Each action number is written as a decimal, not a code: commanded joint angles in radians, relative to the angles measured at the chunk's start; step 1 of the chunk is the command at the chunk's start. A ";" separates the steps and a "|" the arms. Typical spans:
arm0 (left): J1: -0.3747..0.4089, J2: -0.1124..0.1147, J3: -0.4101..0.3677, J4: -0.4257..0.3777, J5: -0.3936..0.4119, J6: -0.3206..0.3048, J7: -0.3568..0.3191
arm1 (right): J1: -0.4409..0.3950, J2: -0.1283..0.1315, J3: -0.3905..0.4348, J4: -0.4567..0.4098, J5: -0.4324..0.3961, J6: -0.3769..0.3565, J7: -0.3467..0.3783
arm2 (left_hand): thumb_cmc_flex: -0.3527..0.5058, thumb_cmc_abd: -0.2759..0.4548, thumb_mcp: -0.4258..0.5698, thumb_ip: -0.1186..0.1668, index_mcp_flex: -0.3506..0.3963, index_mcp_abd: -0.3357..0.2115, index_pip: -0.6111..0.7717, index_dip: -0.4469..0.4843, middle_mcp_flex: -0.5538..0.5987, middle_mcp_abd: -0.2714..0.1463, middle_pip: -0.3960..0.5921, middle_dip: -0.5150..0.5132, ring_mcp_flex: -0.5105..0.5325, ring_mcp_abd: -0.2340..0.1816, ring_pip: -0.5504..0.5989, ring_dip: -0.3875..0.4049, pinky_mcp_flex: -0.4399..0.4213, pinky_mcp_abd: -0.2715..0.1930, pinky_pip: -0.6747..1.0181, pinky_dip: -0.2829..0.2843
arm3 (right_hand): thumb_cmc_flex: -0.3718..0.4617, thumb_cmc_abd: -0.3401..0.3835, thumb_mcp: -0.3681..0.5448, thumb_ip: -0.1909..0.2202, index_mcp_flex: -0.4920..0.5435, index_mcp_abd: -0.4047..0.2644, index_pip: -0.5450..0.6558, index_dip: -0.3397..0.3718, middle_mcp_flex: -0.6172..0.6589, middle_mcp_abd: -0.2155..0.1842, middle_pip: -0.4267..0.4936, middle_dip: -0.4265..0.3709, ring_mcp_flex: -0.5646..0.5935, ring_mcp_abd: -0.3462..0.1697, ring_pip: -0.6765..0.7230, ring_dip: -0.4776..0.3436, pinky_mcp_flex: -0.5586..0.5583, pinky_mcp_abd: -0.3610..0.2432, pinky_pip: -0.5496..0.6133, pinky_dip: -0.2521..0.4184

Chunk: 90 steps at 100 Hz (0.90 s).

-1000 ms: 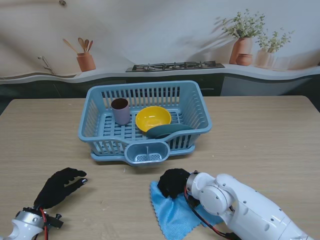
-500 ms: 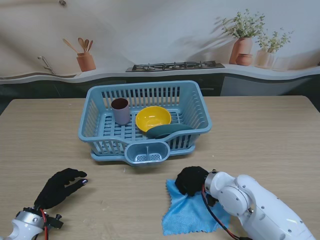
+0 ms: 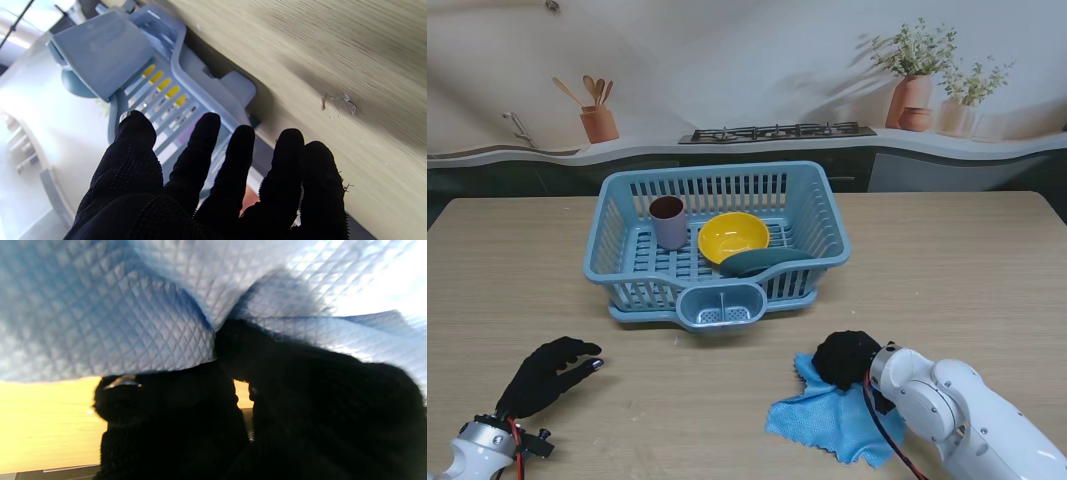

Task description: Clear dishes and wipe the table

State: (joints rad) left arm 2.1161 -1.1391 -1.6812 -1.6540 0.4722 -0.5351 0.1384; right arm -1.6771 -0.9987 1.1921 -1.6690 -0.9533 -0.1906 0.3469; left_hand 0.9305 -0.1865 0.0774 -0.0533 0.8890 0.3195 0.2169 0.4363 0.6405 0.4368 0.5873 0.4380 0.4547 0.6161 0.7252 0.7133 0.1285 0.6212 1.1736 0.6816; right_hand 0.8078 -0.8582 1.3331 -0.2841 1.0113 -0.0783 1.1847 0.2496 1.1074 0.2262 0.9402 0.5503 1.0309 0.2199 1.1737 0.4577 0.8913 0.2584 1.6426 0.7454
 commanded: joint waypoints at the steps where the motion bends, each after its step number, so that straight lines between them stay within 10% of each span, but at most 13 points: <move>1: 0.000 0.000 0.002 -0.002 -0.003 0.003 -0.014 | -0.001 0.003 -0.038 0.034 0.008 0.013 0.027 | 0.038 0.036 -0.029 0.023 -0.010 -0.018 0.002 0.004 -0.001 -0.018 -0.003 -0.021 0.001 -0.006 -0.004 -0.001 -0.006 -0.017 -0.012 -0.015 | 0.052 0.004 0.026 0.013 0.009 0.068 -0.039 -0.022 -0.016 -0.037 -0.143 -0.079 0.007 0.021 0.019 0.000 -0.013 -0.118 0.005 0.011; 53: -0.004 -0.001 0.006 0.000 -0.008 0.009 -0.011 | 0.237 -0.018 -0.440 0.064 0.267 0.183 -0.012 | 0.038 0.036 -0.032 0.023 -0.010 -0.018 0.002 0.004 -0.001 -0.020 -0.003 -0.021 0.000 -0.006 -0.004 -0.001 -0.006 -0.017 -0.012 -0.015 | 0.051 0.005 0.024 0.013 0.007 0.069 -0.041 -0.023 -0.017 -0.040 -0.146 -0.085 0.005 0.019 0.013 -0.006 -0.015 -0.118 -0.002 0.007; 90: -0.003 -0.001 0.006 -0.002 -0.010 0.011 -0.011 | 0.136 -0.061 -0.388 -0.041 0.369 0.173 -0.167 | 0.040 0.037 -0.033 0.023 -0.010 -0.016 0.002 0.004 -0.002 -0.019 -0.003 -0.021 0.001 -0.006 -0.004 -0.001 -0.006 -0.017 -0.012 -0.015 | 0.044 0.046 -0.016 0.016 -0.046 0.077 -0.058 -0.073 -0.051 -0.053 -0.169 -0.122 -0.029 -0.011 -0.042 -0.038 -0.076 -0.123 -0.071 -0.025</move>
State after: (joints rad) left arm 2.1111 -1.1391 -1.6766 -1.6523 0.4663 -0.5280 0.1404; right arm -1.5192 -1.0491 0.8055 -1.6828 -0.5963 0.0088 0.1776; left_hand 0.9305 -0.1865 0.0769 -0.0533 0.8890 0.3195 0.2169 0.4363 0.6405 0.4368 0.5873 0.4380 0.4547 0.6161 0.7252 0.7133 0.1285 0.6211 1.1733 0.6816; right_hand 0.8213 -0.8345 1.3209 -0.2839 0.9828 -0.0236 1.1228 0.1960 1.0761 0.2038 0.7883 0.4550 1.0066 0.2053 1.1398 0.4370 0.8586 0.2374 1.6029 0.7401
